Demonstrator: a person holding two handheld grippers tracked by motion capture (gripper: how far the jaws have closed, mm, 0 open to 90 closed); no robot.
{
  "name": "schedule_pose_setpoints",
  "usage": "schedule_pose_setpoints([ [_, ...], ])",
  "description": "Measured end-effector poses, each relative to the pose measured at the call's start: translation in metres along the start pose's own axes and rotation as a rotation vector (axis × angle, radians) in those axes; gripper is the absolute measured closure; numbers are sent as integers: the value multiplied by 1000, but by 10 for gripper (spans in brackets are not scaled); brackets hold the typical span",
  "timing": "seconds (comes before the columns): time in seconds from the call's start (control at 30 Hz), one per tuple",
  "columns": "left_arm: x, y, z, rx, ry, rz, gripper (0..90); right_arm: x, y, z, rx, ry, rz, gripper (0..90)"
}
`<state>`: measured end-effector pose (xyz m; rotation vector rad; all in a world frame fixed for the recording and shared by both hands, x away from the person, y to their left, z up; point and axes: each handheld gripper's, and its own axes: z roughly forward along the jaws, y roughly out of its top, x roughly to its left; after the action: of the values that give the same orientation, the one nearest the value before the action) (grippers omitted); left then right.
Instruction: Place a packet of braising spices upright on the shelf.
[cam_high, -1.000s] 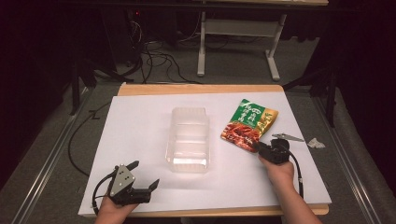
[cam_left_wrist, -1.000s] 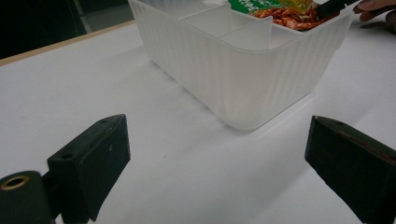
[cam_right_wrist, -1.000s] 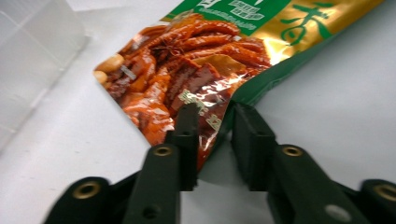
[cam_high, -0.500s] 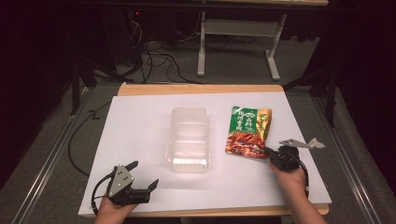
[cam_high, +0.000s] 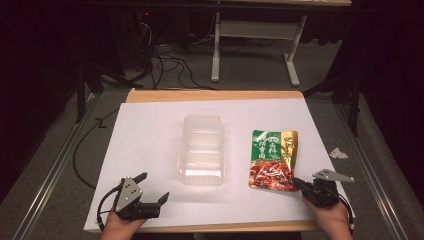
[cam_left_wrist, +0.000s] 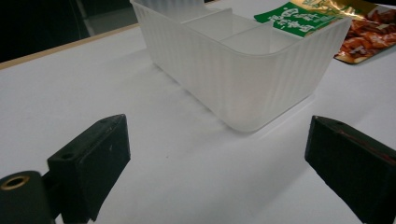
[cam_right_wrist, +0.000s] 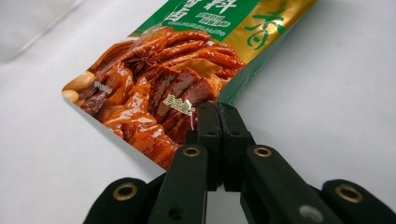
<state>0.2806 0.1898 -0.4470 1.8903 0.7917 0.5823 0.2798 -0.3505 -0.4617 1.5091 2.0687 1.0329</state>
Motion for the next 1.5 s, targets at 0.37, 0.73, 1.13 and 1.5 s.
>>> schedule_pose_setpoints([
  [0.37,-2,0,2,8,-3,7,72,-13,-9,-12,-37,23,73,580],
  [0.73,-1,0,3,9,2,6,72,-22,20,12,-153,19,85,358],
  [1.13,1,0,7,15,-9,-5,72,-37,51,48,-177,-5,58,203],
  [1.5,1,-1,7,19,-6,-7,72,-70,69,80,-88,5,164,192],
])
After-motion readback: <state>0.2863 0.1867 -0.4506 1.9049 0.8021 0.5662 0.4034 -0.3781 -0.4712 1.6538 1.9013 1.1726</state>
